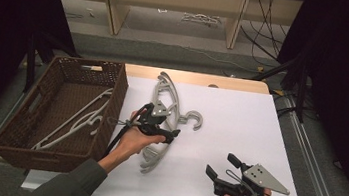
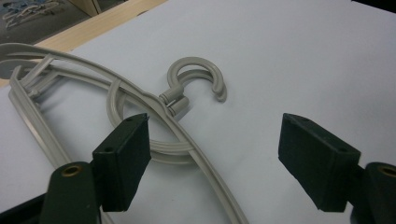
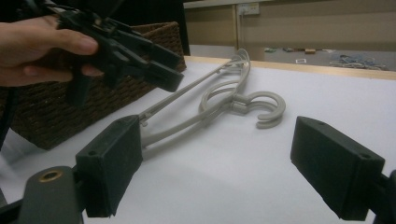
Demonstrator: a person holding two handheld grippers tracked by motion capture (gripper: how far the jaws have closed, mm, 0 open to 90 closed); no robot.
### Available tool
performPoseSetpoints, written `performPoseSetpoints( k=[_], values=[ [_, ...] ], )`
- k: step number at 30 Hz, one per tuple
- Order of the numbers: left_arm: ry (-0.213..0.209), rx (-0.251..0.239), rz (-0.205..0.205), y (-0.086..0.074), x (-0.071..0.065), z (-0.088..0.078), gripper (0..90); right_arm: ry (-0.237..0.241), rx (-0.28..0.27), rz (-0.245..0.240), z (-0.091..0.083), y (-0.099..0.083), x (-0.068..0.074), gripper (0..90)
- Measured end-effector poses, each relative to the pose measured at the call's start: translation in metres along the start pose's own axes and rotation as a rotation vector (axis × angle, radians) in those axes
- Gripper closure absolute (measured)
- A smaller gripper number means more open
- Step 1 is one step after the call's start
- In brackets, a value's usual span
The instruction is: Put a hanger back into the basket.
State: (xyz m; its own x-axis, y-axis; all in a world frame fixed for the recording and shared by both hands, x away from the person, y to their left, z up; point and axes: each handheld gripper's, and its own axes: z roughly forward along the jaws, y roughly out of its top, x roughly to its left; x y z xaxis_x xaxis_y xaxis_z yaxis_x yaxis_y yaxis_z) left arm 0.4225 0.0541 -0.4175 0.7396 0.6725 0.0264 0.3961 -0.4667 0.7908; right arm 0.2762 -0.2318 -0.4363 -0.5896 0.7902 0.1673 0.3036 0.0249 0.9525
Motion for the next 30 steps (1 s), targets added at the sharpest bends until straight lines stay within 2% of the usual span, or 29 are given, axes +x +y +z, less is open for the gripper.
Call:
performPoseSetpoints(
  k=[3, 5, 6, 8, 13, 17, 19, 20, 21, 23, 24, 28, 29, 30],
  values=[
    [-0.013, 0.025, -0.013, 0.005, 0.001, 0.010, 26.1, 0.004, 0.013, 0.007, 0.000, 0.000, 0.001, 17.7],
    [-0.012, 0.046, -0.005, 0.008, 0.003, 0.014, 25.9, 0.001, -0.005, -0.001, 0.001, 0.000, 0.001, 17.8],
    [-0.019, 0.049, -0.008, 0.010, 0.004, 0.016, 25.9, -0.007, 0.015, -0.007, -0.001, 0.001, 0.001, 17.7],
    [-0.023, 0.054, -0.040, 0.013, 0.007, 0.021, 26.4, 0.004, 0.001, 0.007, 0.001, 0.000, 0.001, 17.8],
    [-0.023, 0.116, -0.089, 0.021, 0.015, 0.039, 27.8, 0.005, 0.008, -0.002, 0.000, 0.000, 0.000, 17.8],
    [-0.017, 0.169, -0.098, 0.024, 0.018, 0.052, 28.6, -0.004, 0.021, -0.008, -0.001, 0.001, 0.001, 18.0],
    [-0.030, 0.183, -0.114, 0.024, 0.019, 0.057, 29.8, 0.004, -0.011, -0.012, 0.002, 0.000, 0.000, 18.0],
    [-0.043, 0.198, -0.127, 0.025, 0.020, 0.059, 30.1, 0.004, -0.012, -0.011, 0.002, 0.000, 0.000, 18.0],
    [-0.052, 0.196, -0.133, 0.025, 0.021, 0.060, 30.0, 0.003, 0.015, -0.007, -0.001, 0.001, 0.001, 18.0],
    [-0.058, 0.212, -0.146, 0.025, 0.023, 0.063, 30.1, 0.006, 0.015, -0.007, 0.000, 0.001, 0.001, 18.0],
    [-0.056, 0.221, -0.151, 0.026, 0.024, 0.064, 30.1, 0.006, -0.011, -0.014, 0.002, 0.000, 0.000, 18.0],
    [-0.040, 0.237, -0.158, 0.028, 0.026, 0.068, 31.2, 0.004, 0.025, -0.012, -0.001, 0.001, 0.002, 18.1],
    [-0.045, 0.244, -0.165, 0.028, 0.027, 0.069, 31.8, 0.007, -0.007, -0.014, 0.002, 0.000, 0.001, 18.1],
    [-0.048, 0.257, -0.174, 0.028, 0.028, 0.070, 32.7, 0.010, -0.004, -0.014, 0.002, 0.000, 0.001, 18.1]
  ],
)
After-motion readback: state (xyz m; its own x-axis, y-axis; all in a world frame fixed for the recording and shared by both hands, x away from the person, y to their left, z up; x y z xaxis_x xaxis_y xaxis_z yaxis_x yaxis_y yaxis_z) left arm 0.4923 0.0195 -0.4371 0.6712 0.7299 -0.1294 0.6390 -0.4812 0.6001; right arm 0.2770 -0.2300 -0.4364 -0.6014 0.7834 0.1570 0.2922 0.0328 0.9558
